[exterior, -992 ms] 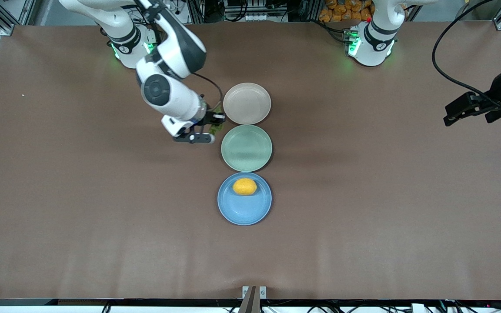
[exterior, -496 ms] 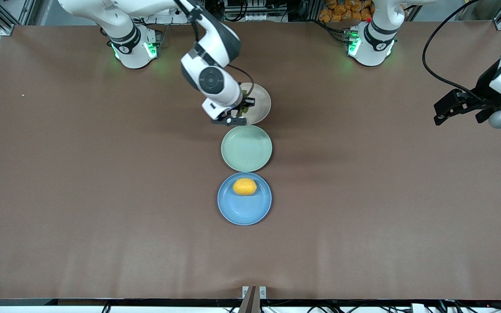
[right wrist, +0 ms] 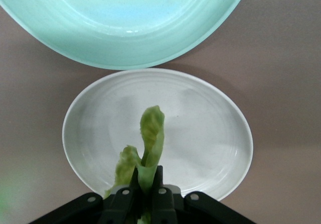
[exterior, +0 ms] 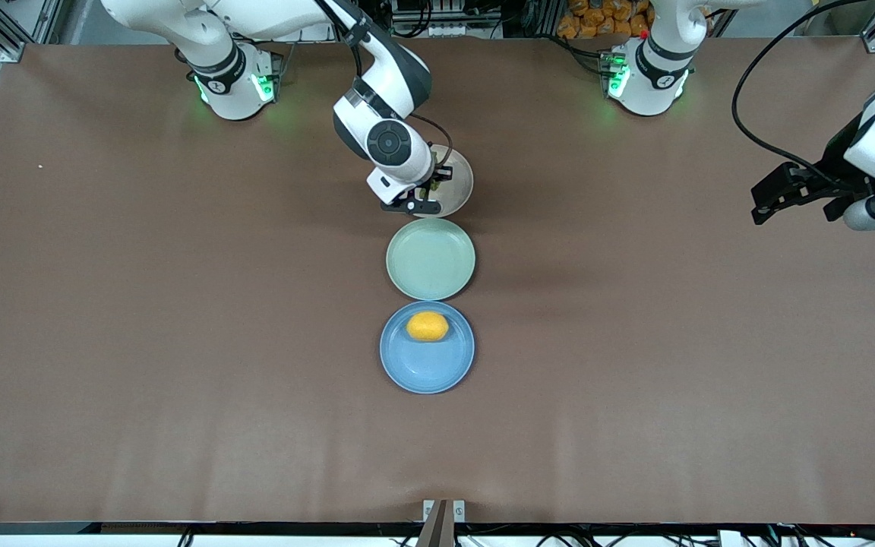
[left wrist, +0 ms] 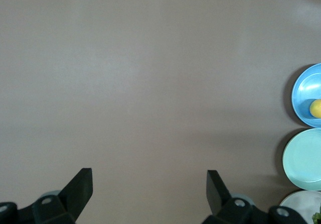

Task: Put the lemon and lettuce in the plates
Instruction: 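Carry the lettuce with the right gripper over the white plate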

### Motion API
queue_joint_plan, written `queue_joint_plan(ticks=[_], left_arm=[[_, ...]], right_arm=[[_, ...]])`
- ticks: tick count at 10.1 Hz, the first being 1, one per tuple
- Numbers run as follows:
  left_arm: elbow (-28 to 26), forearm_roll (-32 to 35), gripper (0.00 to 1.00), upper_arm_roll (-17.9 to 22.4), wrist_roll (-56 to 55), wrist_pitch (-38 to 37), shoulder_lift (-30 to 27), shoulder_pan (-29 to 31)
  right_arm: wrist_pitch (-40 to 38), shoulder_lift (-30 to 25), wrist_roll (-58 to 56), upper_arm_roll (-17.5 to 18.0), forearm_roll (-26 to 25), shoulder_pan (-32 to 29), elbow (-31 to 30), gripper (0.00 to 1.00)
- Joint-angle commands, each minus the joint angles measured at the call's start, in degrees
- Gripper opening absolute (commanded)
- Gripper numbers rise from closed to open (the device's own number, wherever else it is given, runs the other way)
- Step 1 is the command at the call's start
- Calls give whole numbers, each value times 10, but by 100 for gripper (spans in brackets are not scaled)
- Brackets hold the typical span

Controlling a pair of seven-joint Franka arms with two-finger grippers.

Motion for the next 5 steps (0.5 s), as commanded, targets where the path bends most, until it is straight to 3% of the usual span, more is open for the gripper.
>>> queue_joint_plan(ticks=[1,2,5], left_arm=[[-5,9,100,-6,1,-27,-5,4],[-4,4,100,-6,3,-37,-5,7],[-4,-1,100,-6,3,-38,-5,5]], right_arm=[[-4,1,9,-1,1,-12,0,41],[1,2,9,-1,1,-17,1,99],[-4,-6,4,0,1,-24,8,100]])
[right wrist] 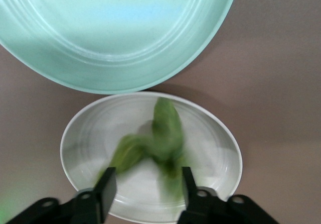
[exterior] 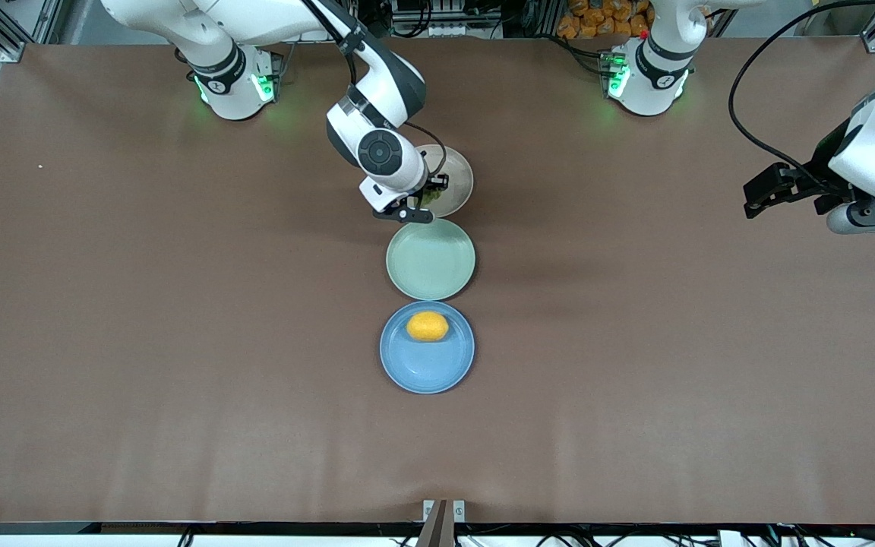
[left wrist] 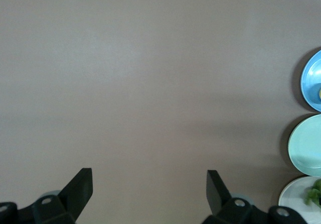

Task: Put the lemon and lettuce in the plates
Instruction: 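Lower the lettuce onto the white plate and open the right gripper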

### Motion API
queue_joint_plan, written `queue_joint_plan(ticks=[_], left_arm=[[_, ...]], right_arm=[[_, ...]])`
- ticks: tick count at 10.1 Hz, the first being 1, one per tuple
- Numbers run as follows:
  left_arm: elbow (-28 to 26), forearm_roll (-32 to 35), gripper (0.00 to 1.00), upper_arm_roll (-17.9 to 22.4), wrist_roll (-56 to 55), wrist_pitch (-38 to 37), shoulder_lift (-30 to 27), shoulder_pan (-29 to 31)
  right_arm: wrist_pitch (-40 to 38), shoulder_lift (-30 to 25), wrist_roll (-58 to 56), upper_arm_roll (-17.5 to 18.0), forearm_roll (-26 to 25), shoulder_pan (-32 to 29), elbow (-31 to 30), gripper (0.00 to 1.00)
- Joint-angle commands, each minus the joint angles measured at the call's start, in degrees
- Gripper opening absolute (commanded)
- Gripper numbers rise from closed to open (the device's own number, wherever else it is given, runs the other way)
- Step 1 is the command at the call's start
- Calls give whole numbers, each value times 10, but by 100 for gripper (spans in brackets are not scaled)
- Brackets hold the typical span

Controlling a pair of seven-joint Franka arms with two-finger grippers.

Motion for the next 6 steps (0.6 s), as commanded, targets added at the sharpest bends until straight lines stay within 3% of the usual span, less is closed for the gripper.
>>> queue_joint_plan(ticks=[1,6], left_arm=[[-1,-1,100,-6,3,-8,-5,2],[-1,-2,100,-7,-3,-8,-4,-1]], right_arm=[[-3,-7,2,6,1,-9,10,100],[-19,-62,-18,6,0,-91,24,100]])
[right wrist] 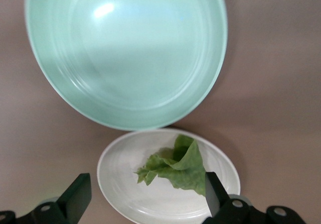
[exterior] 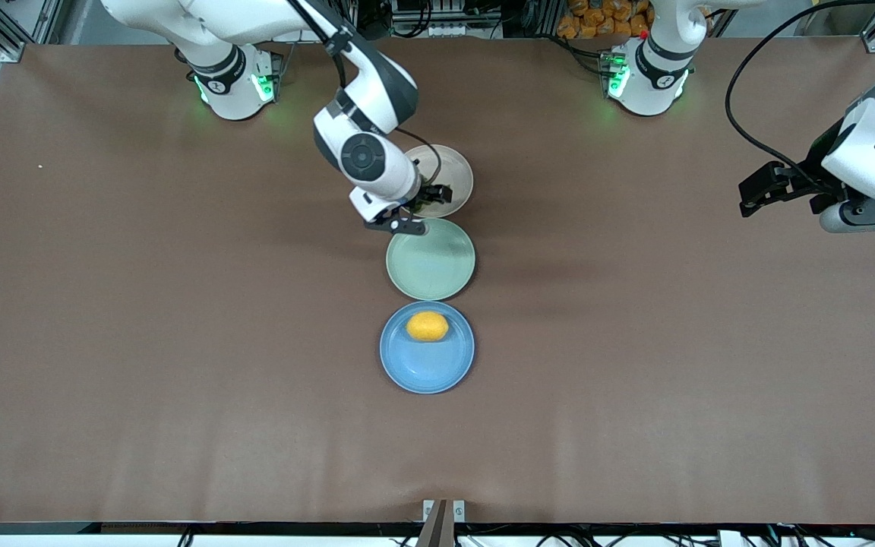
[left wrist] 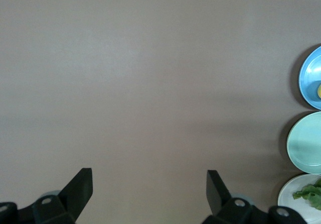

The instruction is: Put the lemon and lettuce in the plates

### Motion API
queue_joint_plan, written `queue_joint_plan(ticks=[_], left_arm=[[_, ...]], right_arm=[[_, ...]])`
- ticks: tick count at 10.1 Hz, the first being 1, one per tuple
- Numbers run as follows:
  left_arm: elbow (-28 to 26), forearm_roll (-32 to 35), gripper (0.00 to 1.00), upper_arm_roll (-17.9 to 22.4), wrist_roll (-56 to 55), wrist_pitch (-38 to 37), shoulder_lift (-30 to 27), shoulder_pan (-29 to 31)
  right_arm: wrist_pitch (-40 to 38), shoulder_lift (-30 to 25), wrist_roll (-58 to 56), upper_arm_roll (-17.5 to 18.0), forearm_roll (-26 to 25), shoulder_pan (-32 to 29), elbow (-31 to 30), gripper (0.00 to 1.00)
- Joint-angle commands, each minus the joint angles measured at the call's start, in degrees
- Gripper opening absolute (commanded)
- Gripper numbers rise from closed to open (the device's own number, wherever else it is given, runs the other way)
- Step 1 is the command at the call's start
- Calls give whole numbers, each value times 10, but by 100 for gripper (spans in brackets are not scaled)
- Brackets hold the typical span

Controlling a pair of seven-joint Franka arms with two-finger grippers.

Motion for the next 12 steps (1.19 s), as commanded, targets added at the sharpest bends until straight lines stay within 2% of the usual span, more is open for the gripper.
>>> queue_joint_plan(ticks=[1,4,5,6,7,8,10,12], left_arm=[[-1,-3,100,-3,-5,-6,-4,1],[-1,-11,100,-3,-1,-6,-3,1],[0,-11,100,-2,-1,-6,-3,1],[1,-11,100,-2,0,-4,-1,1],[2,-11,100,-2,-1,1,-1,2],[2,-11,100,-2,-1,8,-1,2],[3,-10,100,-2,-1,8,1,-2],[4,-10,100,-2,-1,8,2,-3]], right_arm=[[-53,-42,-23,6,0,-80,19,100],[-223,-45,-123,4,-14,-223,134,100],[-274,-46,-134,4,-67,-257,193,100],[-315,-51,-135,4,-142,-269,235,100],[-339,-52,-136,4,-180,-290,261,100],[-341,-52,-151,4,-182,-312,272,100],[-341,-52,-268,4,-181,-356,297,100],[-347,-53,-308,4,-180,-393,312,100]])
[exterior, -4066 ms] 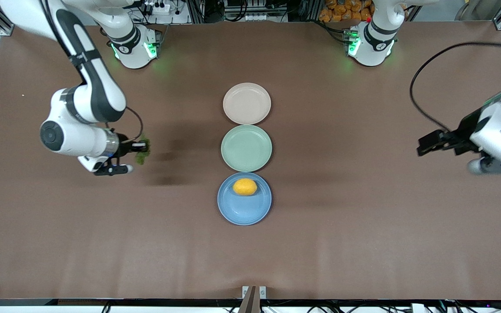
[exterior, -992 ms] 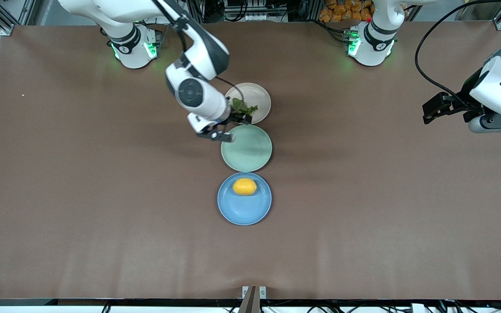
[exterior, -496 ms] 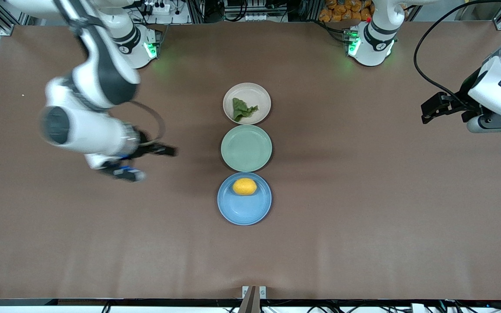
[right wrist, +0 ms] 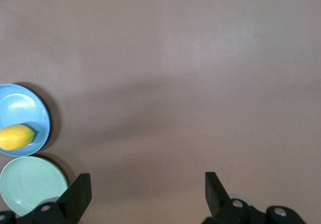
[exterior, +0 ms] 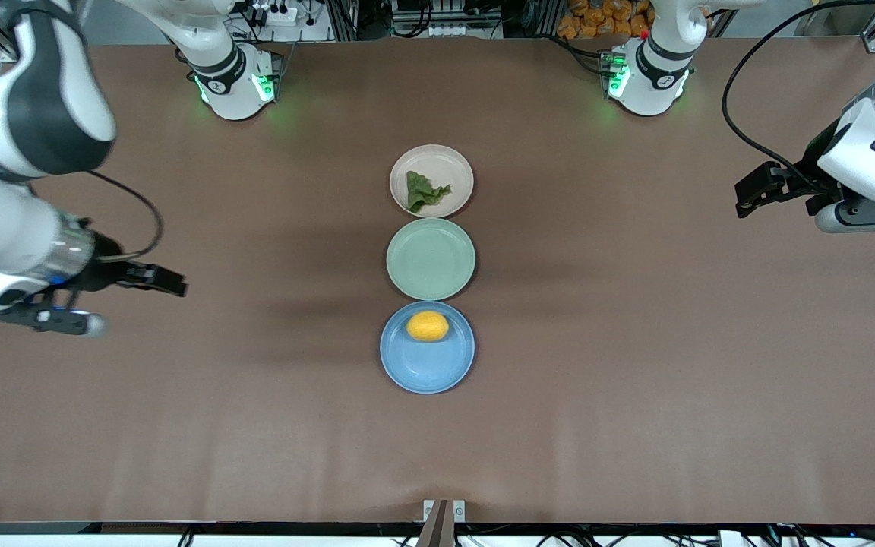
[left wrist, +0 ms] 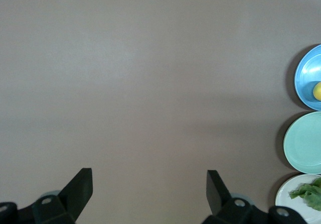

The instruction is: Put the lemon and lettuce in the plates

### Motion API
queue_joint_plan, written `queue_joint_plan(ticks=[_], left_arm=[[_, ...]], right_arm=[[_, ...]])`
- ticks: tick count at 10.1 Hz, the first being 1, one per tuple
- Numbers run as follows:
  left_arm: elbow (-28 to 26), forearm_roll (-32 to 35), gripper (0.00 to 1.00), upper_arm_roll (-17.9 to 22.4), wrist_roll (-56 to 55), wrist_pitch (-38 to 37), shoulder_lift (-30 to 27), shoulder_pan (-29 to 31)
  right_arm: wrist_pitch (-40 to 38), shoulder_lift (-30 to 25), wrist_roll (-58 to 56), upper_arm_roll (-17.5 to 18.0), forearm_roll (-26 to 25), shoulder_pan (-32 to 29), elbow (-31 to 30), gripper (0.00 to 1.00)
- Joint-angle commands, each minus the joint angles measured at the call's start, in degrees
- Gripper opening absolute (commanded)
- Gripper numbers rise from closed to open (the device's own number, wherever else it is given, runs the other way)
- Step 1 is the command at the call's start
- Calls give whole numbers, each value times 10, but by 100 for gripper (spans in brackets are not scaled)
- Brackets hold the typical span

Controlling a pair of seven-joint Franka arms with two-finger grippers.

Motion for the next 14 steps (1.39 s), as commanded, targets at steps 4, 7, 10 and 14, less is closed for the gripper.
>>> queue_joint_plan(ticks=[4,7,10,14], left_arm=[[6,-7,100,-1,1,2,4,-2],[6,-8,100,-3,-1,16,4,-2],[11,-8,100,-10,-8,18,5,-1],[12,-6,100,-12,-7,25,5,-1]], right_arm=[[-29,-84,-60,-19,-10,-28,3,100],[-13,-149,-62,-15,-9,-18,-57,100],[-8,-173,-61,-16,-9,-8,-85,100],[-7,-172,-61,-143,-9,109,-88,100]])
